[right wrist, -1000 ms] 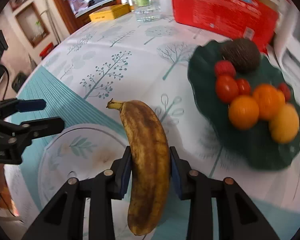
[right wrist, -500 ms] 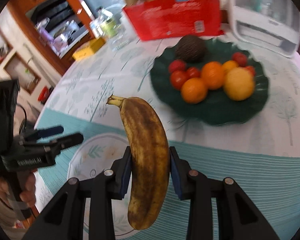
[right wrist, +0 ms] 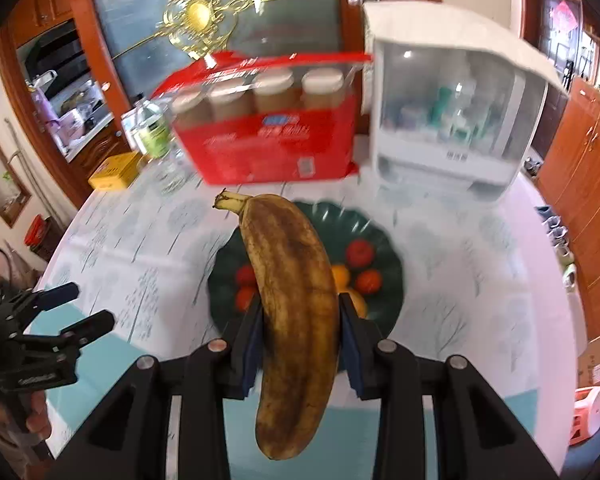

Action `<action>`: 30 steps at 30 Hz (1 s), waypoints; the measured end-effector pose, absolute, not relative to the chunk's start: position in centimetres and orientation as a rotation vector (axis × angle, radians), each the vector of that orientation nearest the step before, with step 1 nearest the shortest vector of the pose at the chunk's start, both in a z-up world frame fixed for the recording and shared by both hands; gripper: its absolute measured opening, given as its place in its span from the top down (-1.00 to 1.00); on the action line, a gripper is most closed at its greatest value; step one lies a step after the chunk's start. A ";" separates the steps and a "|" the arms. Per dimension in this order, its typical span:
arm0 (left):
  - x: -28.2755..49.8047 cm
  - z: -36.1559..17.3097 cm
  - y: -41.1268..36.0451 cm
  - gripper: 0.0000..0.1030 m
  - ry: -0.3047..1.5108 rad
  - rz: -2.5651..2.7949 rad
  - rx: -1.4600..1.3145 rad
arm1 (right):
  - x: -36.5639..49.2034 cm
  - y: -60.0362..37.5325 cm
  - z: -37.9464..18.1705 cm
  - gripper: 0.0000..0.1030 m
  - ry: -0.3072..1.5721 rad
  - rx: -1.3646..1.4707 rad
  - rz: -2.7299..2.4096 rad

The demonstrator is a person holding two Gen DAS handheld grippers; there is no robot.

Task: Organize fruits
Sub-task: 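Carry the banana onto the green plate and open the right gripper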

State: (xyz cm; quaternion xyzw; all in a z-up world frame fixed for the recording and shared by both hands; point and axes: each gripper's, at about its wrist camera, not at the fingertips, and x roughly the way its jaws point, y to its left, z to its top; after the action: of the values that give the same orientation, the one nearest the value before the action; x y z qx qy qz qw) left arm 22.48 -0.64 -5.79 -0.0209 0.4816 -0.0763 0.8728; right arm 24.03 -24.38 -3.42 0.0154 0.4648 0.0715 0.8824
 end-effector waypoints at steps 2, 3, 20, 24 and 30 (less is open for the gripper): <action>23.8 -4.8 -1.2 -0.84 0.984 -0.162 -0.040 | 25.6 -24.5 -3.2 0.32 0.970 0.026 0.128; 24.3 -4.5 -1.3 -0.86 0.976 -0.163 -0.037 | 26.6 -24.6 -3.3 0.32 0.975 0.024 0.114; 28.5 -9.8 -2.6 -0.90 1.074 -0.163 -0.049 | 35.8 -25.0 -14.2 0.32 1.236 0.149 -0.014; 28.7 -11.1 -2.2 -0.90 1.102 -0.159 -0.062 | 36.7 -24.8 -15.5 0.32 1.275 0.145 -0.021; 29.3 -11.7 -1.5 -0.90 1.112 -0.141 -0.076 | 36.8 -24.3 -15.9 0.25 1.278 0.129 -0.002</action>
State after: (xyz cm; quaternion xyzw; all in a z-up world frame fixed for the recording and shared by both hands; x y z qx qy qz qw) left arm 29.26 -1.50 -11.68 -0.0362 0.5270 -0.0669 0.8464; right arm 36.84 -24.29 -15.87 0.0602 0.5958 -0.0010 0.8009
